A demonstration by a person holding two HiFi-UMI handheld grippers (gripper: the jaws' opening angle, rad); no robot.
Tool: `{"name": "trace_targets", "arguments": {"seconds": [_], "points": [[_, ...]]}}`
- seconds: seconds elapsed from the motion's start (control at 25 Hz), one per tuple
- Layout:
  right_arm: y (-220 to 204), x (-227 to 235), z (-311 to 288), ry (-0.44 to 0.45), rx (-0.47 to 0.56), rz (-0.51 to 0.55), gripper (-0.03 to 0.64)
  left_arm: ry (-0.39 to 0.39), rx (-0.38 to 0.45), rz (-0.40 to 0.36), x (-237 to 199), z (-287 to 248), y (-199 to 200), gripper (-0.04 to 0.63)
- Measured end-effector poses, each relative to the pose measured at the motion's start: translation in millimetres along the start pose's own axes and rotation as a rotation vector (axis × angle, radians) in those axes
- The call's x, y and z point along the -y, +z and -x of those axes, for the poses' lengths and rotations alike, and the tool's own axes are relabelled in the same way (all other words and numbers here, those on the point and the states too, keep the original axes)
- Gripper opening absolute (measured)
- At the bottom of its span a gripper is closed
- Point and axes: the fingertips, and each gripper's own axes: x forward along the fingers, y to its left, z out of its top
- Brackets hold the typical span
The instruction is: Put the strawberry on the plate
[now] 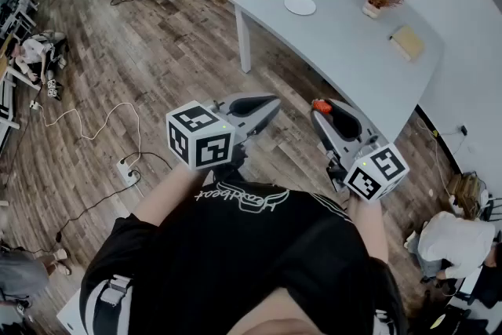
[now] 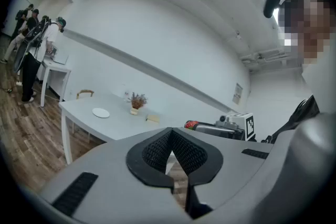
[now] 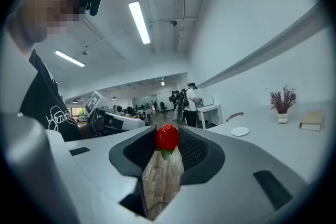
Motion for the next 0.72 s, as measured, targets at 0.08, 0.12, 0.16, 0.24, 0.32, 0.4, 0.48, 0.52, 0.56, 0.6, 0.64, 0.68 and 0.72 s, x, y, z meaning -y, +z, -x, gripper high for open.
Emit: {"name": "trace_targets", "arguments": {"seconds": [0.08, 0.12, 0.16, 0.24, 0.32, 0.4, 0.48, 0.52, 0.56, 0.6, 0.64, 0.68, 0.72], "points": [[1, -5, 4, 0.0, 0.0, 0.002, 0.126, -0.001, -0.001, -0.003, 6, 4, -1, 0.006], [1, -8, 6, 0.0, 0.0, 0.003, 0.126, -0.001, -0.002, -0.004, 9, 5, -2, 0.006], [0, -10, 8, 0.001, -0.001, 0.003, 0.126, -0.001, -0.001, -0.005, 11, 6, -2, 0.006], [-1, -13, 13, 0.002, -0.003, 0.004, 0.126, -0.002, -0.002, -0.007, 16, 7, -3, 0.006], [-2, -14, 18, 0.001, -0.004, 0.002, 0.126, -0.004, -0.004, -0.007, 22, 5, -4, 0.006], [-2, -12, 22, -0.004, -0.001, -0.005, 0.126, -0.005, -0.009, -0.008, 26, 3, -6, 0.006], [-3, -10, 25, -0.008, 0.005, -0.015, 0.126, -0.006, -0.014, -0.01, 29, 2, -7, 0.006], [-3, -10, 26, -0.008, 0.006, -0.018, 0.126, -0.007, -0.017, -0.011, 30, 2, -7, 0.006], [-4, -10, 27, -0.006, 0.006, -0.017, 0.126, -0.009, -0.019, -0.013, 30, 1, -8, 0.006], [-4, -11, 27, -0.005, 0.005, -0.014, 0.126, -0.011, -0.021, -0.013, 31, 1, -9, 0.006], [-5, -12, 28, -0.006, 0.004, -0.011, 0.126, -0.013, -0.021, -0.014, 31, 1, -9, 0.006], [-5, -12, 28, -0.009, 0.005, -0.01, 0.126, -0.015, -0.02, -0.015, 31, 0, -9, 0.006], [-6, -11, 28, -0.014, 0.006, -0.012, 0.126, -0.018, -0.019, -0.016, 30, 0, -8, 0.006]]}}
